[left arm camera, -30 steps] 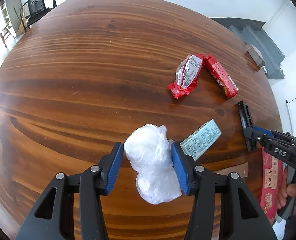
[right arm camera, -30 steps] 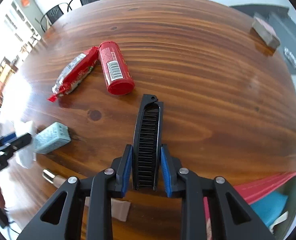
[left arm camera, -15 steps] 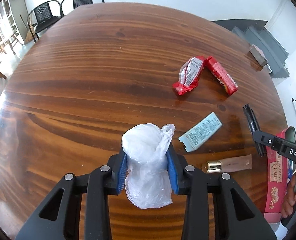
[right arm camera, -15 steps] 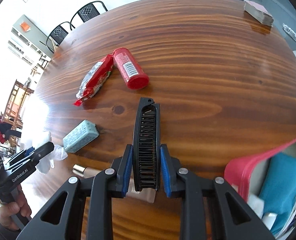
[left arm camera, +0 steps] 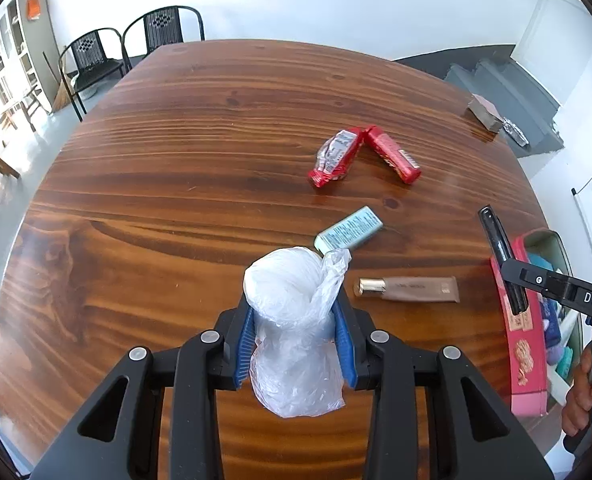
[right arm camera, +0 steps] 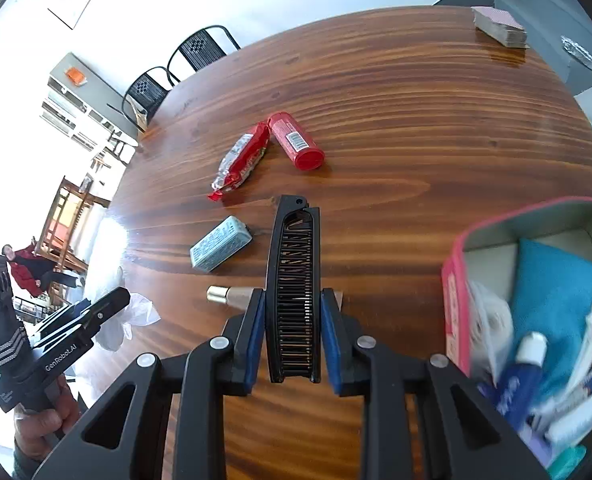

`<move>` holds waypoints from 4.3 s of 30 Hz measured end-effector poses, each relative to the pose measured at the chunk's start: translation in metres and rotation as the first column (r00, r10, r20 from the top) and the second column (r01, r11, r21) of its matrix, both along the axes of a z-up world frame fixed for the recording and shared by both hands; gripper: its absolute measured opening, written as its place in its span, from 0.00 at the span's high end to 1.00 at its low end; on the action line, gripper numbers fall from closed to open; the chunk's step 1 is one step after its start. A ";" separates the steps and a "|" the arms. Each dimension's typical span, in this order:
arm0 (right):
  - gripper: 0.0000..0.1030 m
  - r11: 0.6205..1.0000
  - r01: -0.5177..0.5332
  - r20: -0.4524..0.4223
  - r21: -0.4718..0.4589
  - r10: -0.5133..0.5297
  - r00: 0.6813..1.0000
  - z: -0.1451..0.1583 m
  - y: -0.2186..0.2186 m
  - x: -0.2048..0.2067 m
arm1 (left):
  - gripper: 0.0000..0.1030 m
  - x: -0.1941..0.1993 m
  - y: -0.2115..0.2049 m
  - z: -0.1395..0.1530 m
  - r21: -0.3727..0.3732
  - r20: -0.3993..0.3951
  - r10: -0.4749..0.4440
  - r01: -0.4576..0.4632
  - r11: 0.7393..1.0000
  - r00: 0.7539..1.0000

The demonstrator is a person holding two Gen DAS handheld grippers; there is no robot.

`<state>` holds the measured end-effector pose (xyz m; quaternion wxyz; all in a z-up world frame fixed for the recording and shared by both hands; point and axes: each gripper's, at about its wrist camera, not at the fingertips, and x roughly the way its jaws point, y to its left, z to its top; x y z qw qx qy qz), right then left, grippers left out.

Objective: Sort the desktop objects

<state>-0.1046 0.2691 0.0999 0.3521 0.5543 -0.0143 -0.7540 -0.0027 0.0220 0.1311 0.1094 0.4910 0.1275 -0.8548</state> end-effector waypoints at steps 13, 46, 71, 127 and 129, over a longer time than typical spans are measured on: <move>0.72 0.988 0.145 -0.048 -0.055 -0.147 0.988 0.040 0.092 0.031 | 0.63 0.000 0.085 0.018 0.037 -0.054 -0.152 0.154 0.987 0.987; 0.71 0.917 0.394 -0.053 0.057 -0.392 0.919 0.019 0.200 0.011 | 0.40 -0.036 0.272 0.009 0.269 -0.045 -0.536 0.526 0.806 0.843; 0.32 0.911 0.407 -0.028 0.061 -0.406 0.913 0.016 0.204 0.007 | 0.20 -0.019 0.273 0.019 0.305 -0.132 -0.559 0.570 0.763 0.818; 0.24 0.929 0.359 -0.054 0.094 -0.355 0.933 0.028 0.172 0.016 | 0.14 -0.013 0.208 0.013 0.302 -0.129 -0.423 0.442 0.845 0.897; 0.24 0.931 0.352 -0.053 0.092 -0.348 0.936 0.028 0.167 0.016 | 0.14 -0.013 0.201 0.009 0.303 -0.120 -0.409 0.425 0.853 0.905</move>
